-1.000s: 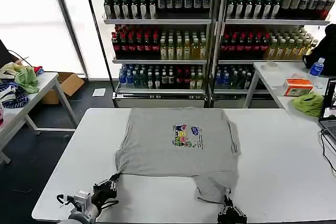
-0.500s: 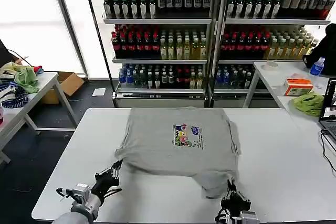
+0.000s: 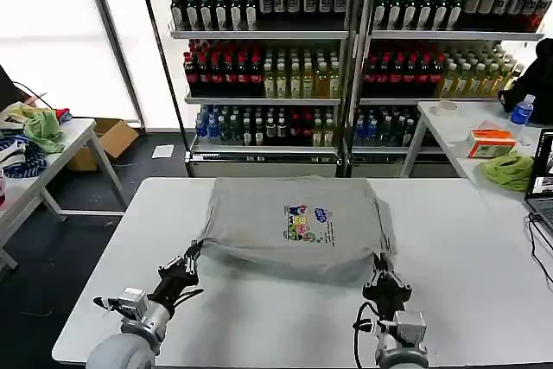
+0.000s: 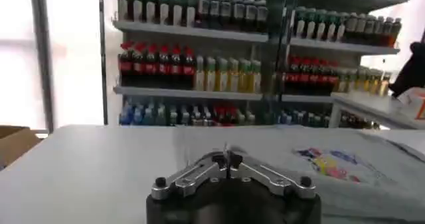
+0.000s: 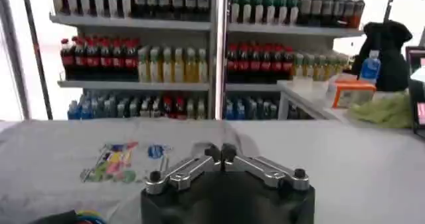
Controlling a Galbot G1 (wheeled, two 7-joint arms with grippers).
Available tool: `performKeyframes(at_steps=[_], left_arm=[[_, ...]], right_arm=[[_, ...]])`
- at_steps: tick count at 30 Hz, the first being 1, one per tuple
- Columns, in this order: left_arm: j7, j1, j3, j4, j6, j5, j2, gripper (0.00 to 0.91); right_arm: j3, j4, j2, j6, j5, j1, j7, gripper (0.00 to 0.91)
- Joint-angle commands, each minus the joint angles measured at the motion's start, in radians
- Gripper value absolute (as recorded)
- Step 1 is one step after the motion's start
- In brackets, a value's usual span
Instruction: Fold and organize the clothes.
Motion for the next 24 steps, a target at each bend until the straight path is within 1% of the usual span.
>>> performKeyframes(at_steps=[1,7,15,21,24], left_arm=[[-0.005,-0.107,0.012,0.077,-0.018,-0.027,-0.006,0.000],[-0.010,-0.158,0.019,0.148,-0.020,-0.031,-0.013,0.000],[-0.011,-0.212,0.034,0.230,-0.018,-0.030,-0.019,0.000],[-0.013,-0.257,0.049,0.295,-0.010,-0.029,-0.015,0.000],[-0.016,-0.274,0.058,0.323,0.011,-0.026,-0.010,0.000]], right_arm=[[0.001,-0.103,-0.021,-0.009,0.014,0.188,-0.024,0.000],[-0.011,-0.198,-0.046,-0.028,0.055,0.281,-0.034,0.000],[-0.027,-0.306,-0.043,-0.040,0.086,0.390,-0.043,0.000],[-0.039,-0.384,-0.040,-0.056,0.091,0.460,-0.056,0.000],[-0.043,-0.420,-0.036,-0.076,0.091,0.481,-0.057,0.000]])
